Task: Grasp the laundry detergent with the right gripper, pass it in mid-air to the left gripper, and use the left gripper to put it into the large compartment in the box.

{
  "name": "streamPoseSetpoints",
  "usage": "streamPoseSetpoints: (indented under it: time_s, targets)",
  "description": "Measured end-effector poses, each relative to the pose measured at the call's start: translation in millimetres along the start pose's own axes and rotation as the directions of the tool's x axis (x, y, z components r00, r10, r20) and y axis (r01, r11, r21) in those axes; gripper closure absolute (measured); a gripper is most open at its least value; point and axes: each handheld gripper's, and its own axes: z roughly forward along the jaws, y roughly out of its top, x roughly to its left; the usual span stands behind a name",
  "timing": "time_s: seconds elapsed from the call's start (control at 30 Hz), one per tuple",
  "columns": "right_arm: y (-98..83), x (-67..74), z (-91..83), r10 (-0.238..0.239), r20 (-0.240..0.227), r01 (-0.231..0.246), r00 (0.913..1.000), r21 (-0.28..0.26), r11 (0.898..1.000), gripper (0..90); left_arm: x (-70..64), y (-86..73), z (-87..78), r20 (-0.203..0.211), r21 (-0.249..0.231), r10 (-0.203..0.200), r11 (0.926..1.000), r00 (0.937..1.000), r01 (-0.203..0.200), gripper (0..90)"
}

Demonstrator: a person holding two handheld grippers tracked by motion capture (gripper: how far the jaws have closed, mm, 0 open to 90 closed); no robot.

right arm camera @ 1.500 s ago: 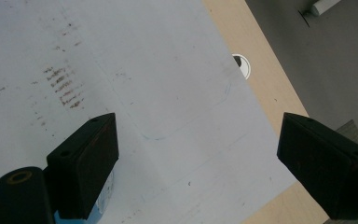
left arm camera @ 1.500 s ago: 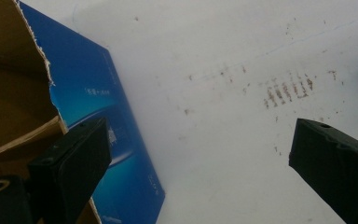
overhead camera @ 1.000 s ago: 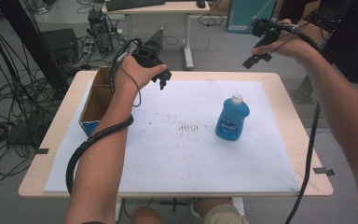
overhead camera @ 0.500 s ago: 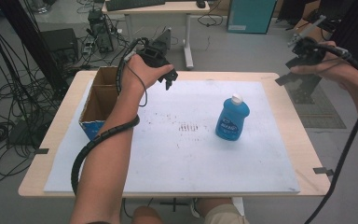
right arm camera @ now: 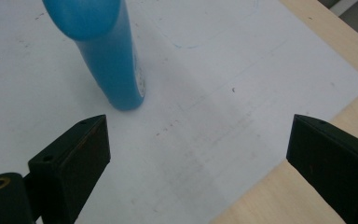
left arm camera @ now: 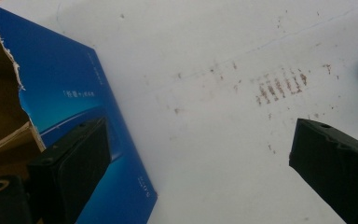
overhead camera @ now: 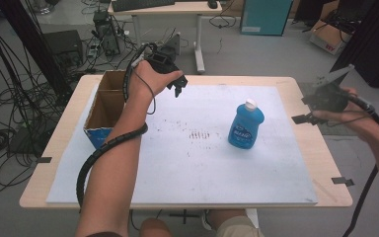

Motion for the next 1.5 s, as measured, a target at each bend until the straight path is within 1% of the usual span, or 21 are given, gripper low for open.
streamPoseSetpoints:
  time_s: [0.1, 0.2, 0.27, 0.4, 0.53, 0.6, 0.7, 0.77, 0.93, 0.97, 1.03, 1.1, 1.2, 1.27, 1.37, 1.43, 1.5]
  targets:
    - [-7.4, 11.8, 15.1, -0.011, -0.012, 0.011, 0.9999, -0.035, 0.999, 5.8, 1.8, 0.2, 0.8, -0.002, 0.005, 0.002, 1.0000, 1.0000, -0.002, 5.8]
    - [-10.1, 22.9, 29.2, -0.027, -0.026, 0.025, 0.9993, -0.060, 0.998, 5.8, 2.9, -0.1, 2.1, -0.001, 0.004, -0.003, 1.0000, 1.0000, 0.003, 5.8]
    - [-11.1, 27.8, 36.2, -0.033, -0.032, 0.030, 0.9989, -0.074, 0.997, 5.6, 3.3, -0.7, 2.8, -0.004, 0.000, -0.006, 1.0000, 1.0000, 0.006, 5.8]
    - [-13.1, 37.5, 52.3, -0.037, -0.043, 0.031, 0.9984, -0.117, 0.993, 5.0, 4.1, -1.3, 4.3, -0.001, 0.004, -0.001, 1.0000, 1.0000, 0.001, 5.8]
    - [-14.6, 44.2, 65.6, -0.032, -0.063, 0.022, 0.9975, -0.159, 0.987, 4.9, 2.9, -1.1, 5.8, 0.000, 0.009, 0.006, 0.9999, 1.0000, -0.006, 5.8]
    - [-15.2, 47.4, 72.5, -0.037, -0.064, 0.026, 0.9973, -0.170, 0.985, 4.9, 2.0, -0.4, 5.6, -0.005, 0.006, 0.009, 0.9999, 0.9999, -0.009, 5.8]
    - [-15.1, 51.2, 82.1, -0.047, -0.070, 0.032, 0.9964, -0.203, 0.979, 4.6, 0.2, 0.6, 5.1, -0.003, 0.004, 0.011, 0.9999, 0.9999, -0.011, 5.8]
    - [-14.5, 53.1, 87.0, -0.036, -0.075, 0.019, 0.9966, -0.220, 0.975, 3.5, -1.1, 1.4, 5.1, -0.003, 0.004, 0.018, 0.9998, 0.9998, -0.018, 5.8]
    - [-11.7, 56.3, 100.6, -0.041, -0.083, 0.018, 0.9957, -0.264, 0.964, 3.1, -2.4, 2.1, 5.6, -0.003, 0.006, 0.025, 0.9997, 0.9997, -0.025, 5.7]
    - [-11.0, 56.4, 103.2, -0.043, -0.087, 0.018, 0.9952, -0.277, 0.961, 2.9, -2.8, 2.1, 6.1, -0.004, 0.004, 0.020, 0.9998, 0.9998, -0.020, 5.7]
    - [-9.2, 57.6, 108.6, -0.039, -0.092, 0.009, 0.9950, -0.304, 0.952, 2.8, -2.9, 2.3, 6.2, -0.004, 0.007, 0.025, 0.9997, 0.9997, -0.025, 5.7]
    - [-7.6, 58.5, 112.9, -0.040, -0.097, 0.007, 0.9945, -0.321, 0.947, 2.5, -3.4, 2.4, 6.8, -0.006, 0.007, 0.023, 0.9997, 0.9997, -0.023, 5.7]
    - [-6.0, 59.5, 117.5, -0.039, -0.106, 0.001, 0.9936, -0.338, 0.941, 2.4, -3.5, 2.6, 7.7, -0.005, 0.009, 0.022, 0.9997, 0.9997, -0.022, 5.7]
    - [-5.2, 60.2, 120.2, -0.035, -0.110, -0.006, 0.9933, -0.354, 0.935, 2.4, -3.7, 3.0, 8.1, -0.005, 0.012, 0.023, 0.9997, 0.9997, -0.023, 5.7]
    - [-4.0, 61.0, 123.1, -0.043, -0.110, -0.001, 0.9930, -0.371, 0.929, 2.3, -4.1, 3.9, 8.6, -0.007, 0.012, 0.029, 0.9995, 0.9996, -0.028, 5.7]
    - [-3.9, 61.4, 124.6, -0.037, -0.106, -0.006, 0.9936, -0.376, 0.926, 1.9, -4.9, 4.5, 8.9, -0.006, 0.013, 0.025, 0.9996, 0.9997, -0.025, 5.7]
    - [-4.7, 61.1, 126.3, -0.030, -0.106, -0.014, 0.9939, -0.391, 0.920, 1.6, -5.4, 5.3, 9.3, -0.007, 0.015, 0.029, 0.9995, 0.9996, -0.029, 5.7]
